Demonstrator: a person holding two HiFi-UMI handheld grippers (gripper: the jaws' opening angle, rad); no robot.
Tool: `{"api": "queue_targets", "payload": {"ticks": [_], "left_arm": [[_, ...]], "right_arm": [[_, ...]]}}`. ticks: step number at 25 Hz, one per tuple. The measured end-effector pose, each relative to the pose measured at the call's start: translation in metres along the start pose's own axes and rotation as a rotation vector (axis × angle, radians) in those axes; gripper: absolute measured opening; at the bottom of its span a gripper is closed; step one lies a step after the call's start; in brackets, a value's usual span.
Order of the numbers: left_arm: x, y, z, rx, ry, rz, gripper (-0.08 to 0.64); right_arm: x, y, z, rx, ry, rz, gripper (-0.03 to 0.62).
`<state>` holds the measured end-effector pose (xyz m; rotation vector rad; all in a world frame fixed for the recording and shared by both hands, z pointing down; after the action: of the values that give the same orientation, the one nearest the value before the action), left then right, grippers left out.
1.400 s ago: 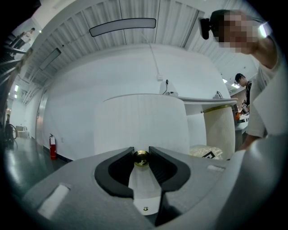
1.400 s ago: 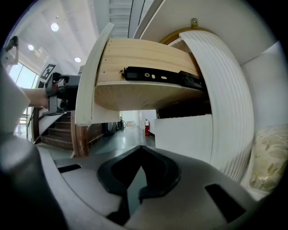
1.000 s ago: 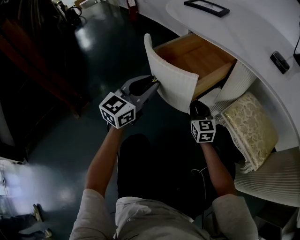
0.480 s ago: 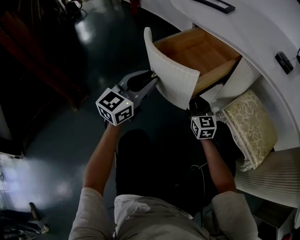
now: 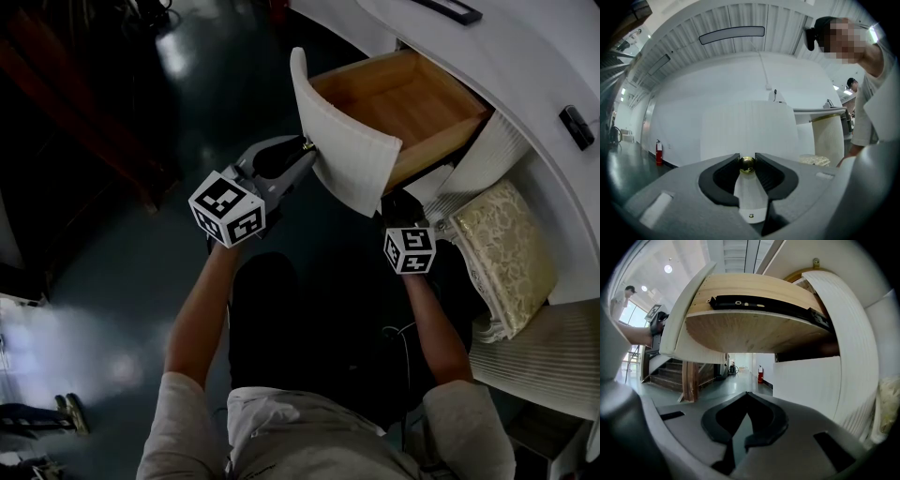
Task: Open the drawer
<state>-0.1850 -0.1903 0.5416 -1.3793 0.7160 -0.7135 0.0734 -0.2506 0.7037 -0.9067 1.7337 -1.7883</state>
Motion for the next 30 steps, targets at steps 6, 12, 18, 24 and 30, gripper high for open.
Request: {"api": "queue_targets", "payload": {"ticks": [6, 12, 18, 24, 30], "left_arm": [[-0.004, 0.0, 0.0, -0.003, -0.007, 0.002, 0.103], [-0.01, 0.0, -0.002, 0.002, -0.01, 0.0, 0.103], [-0.015, -0.001, -0.002, 0.011, -0.007, -0.009, 0.103], [-0.013, -0.001, -0.001, 0.017, -0.007, -0.013, 0.103], [-0.017, -0.002, -0.001, -0.011, -0.008, 0.003, 0.103]], "right_arm": [[0.0, -0.011, 0.0, -0.009, -0.003, -0.022, 0.015], [0.002, -0.018, 0.009, 0.011, -0.014, -0.02, 0.015], [0.012, -0.028, 0.009, 0.042, -0.003, -0.023, 0.015], [0.02, -0.03, 0.008, 0.02, 0.011, -0.018, 0.015], [0.019, -0.03, 0.004, 0.035, 0.009, -0.029, 0.015]]}}
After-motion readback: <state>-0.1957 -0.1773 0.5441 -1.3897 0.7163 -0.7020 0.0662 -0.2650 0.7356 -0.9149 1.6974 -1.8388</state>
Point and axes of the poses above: the fingertips, and each gripper's own axes: x forward along the fingers, z to its right, y out of its top, the point moved 9 cm from there along -x, backward along the fingers, and after that the axes turned 4 degrees about y, right-handed, at the moved point
